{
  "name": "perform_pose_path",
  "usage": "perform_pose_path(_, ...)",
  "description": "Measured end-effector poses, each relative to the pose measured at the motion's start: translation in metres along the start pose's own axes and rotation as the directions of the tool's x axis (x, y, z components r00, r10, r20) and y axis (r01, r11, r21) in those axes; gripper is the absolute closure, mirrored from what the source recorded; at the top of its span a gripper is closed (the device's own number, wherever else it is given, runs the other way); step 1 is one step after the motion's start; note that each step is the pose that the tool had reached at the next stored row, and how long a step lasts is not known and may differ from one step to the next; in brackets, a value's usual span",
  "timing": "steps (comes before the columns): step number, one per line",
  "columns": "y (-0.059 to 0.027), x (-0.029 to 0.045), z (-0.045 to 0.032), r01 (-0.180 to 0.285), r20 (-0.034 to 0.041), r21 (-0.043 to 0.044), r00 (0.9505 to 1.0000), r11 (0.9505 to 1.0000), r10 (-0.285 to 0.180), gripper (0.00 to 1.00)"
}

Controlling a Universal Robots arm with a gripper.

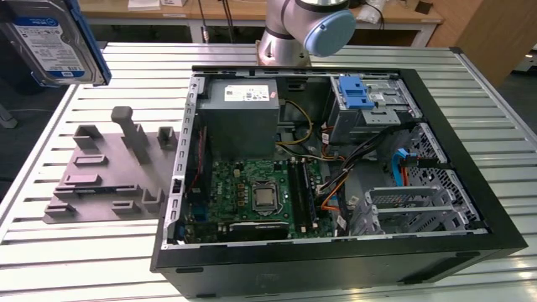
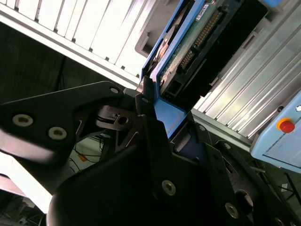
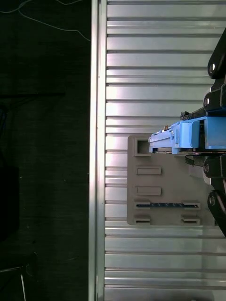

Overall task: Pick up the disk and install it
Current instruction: 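Pick up the disk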

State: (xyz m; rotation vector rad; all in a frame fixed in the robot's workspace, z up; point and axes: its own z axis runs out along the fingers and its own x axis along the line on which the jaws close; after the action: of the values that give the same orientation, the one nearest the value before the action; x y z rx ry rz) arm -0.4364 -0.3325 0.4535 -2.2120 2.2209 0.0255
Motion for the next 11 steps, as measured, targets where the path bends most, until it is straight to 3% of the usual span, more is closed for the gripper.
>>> perform_pose_path(11,0.0,0.0,-0.0005,0.0,0.0001,0.0001,1.0,1.0,0.0,0.64)
